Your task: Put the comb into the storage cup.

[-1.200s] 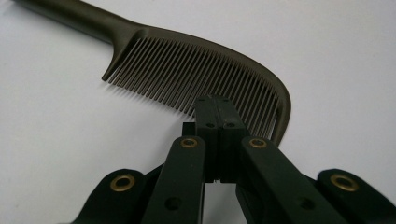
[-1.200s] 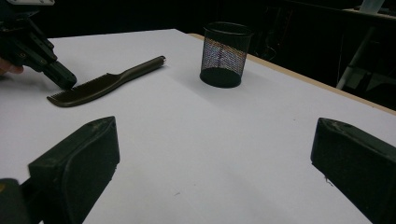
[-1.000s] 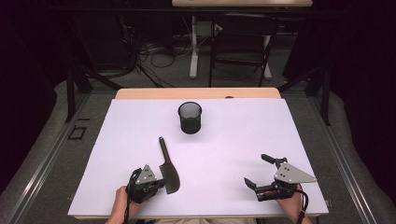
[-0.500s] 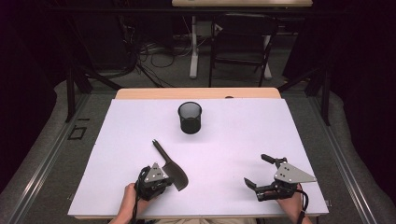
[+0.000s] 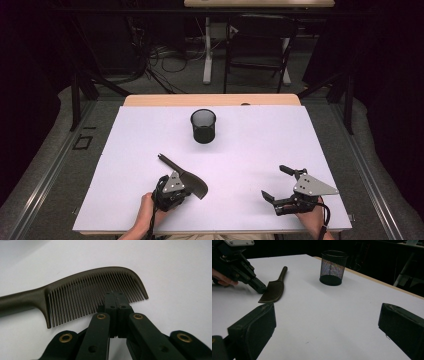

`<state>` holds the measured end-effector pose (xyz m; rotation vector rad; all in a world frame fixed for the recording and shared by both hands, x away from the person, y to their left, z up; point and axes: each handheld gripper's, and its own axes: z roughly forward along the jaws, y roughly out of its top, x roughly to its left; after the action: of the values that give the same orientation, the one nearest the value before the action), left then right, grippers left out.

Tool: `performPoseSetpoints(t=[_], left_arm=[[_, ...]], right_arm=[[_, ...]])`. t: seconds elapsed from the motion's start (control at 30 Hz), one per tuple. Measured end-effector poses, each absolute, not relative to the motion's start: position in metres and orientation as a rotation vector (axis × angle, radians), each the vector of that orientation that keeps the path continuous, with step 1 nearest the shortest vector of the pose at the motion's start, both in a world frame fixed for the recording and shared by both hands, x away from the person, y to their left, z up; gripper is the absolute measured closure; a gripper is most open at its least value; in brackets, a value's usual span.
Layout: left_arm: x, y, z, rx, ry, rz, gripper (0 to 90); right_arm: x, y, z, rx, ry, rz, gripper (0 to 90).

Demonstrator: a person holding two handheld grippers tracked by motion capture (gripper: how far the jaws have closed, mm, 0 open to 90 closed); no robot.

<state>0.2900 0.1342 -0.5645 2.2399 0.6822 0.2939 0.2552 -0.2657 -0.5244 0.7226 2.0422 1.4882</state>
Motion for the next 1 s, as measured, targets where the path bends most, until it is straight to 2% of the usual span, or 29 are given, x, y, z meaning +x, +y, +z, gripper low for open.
performPoseSetpoints(t=[1.0], left_arm=[[0.307, 0.109, -0.566, 2.249, 0.618, 0.331, 90.0]], right_arm=[[0.258, -0.264, -0.527, 0.736, 2.066, 1.478, 0.9]])
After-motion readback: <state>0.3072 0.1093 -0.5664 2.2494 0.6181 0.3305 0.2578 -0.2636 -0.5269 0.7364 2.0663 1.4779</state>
